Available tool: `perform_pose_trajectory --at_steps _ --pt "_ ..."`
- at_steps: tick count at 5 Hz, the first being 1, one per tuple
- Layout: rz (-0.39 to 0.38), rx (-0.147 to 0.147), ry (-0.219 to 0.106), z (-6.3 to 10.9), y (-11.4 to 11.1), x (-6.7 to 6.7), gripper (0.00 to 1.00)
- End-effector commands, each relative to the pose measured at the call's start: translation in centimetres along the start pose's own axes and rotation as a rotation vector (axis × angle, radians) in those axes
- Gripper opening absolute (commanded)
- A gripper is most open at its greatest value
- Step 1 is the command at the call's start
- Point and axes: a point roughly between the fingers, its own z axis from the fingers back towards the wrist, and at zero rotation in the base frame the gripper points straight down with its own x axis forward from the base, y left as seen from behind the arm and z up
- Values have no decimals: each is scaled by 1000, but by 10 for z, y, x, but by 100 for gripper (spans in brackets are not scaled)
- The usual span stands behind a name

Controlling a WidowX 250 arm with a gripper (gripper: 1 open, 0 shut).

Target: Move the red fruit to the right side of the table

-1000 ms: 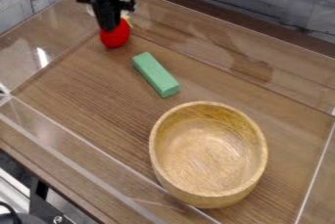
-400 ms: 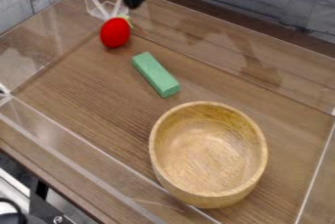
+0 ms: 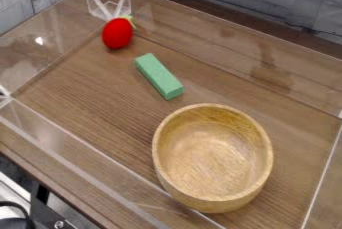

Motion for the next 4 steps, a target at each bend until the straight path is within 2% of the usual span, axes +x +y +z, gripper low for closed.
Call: perform_pose_trajectory --at_steps 1,3,4 --pt "98 27 -75 16 25 17 100" --pt "133 66 -75 -6 66 24 100" --pt "181 91 -71 -22 91 26 100"
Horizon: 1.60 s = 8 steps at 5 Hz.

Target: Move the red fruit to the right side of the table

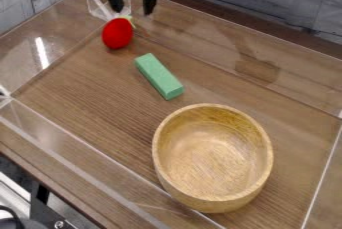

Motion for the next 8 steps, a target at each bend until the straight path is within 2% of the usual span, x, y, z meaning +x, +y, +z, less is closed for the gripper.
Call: perform_pose_trajectory --at_steps 1,2,3,4,5,6,7,8 --pt "33 31 -69 9 18 13 100" --pt "25 36 -64 2 23 13 0" --pt "15 37 -62 0 27 13 0" --pt "15 16 -83 22 23 12 0" --pt "-47 -17 -105 54 11 14 0" --pt "-132 -47 -120 84 -8 10 0" --pt "-196 -73 -110 93 -48 -9 0" --pt "-273 -97 -94 94 -91 -34 0"
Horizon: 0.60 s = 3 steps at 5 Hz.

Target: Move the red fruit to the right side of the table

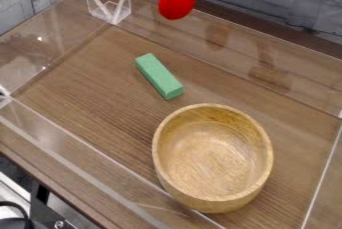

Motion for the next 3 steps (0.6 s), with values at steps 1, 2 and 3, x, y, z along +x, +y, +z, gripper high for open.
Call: perform_pose_trajectory --at_steps 1,2,3 --pt "-22 8 -73 20 -20 1 0" --pt "-50 11 -67 6 -54 -6 0" --pt "-56 18 -65 -5 -83 -11 0"
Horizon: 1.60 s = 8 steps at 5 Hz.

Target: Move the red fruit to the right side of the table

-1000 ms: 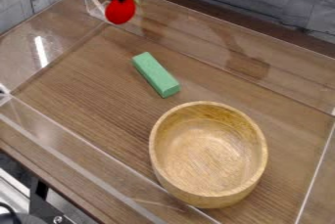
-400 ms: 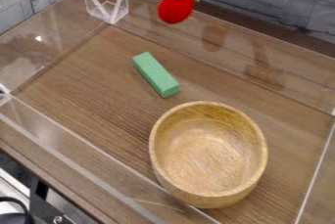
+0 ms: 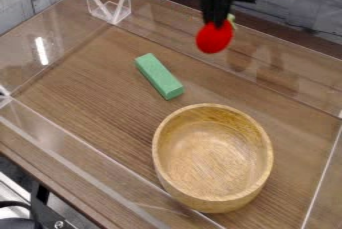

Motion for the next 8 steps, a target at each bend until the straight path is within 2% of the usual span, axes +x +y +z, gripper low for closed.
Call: perform_pose_trajectory --at_steps 1,2,4,5,7,8 --pt "6 3 -94 21 -5 3 0" --pt "16 7 -97 11 5 4 0" --pt "94 15 -115 2 22 5 0" --pt "70 14 -118 -13 19 4 0" --pt "26 2 -129 -32 13 4 0" --pt "-2 -8 -139 -30 12 5 0"
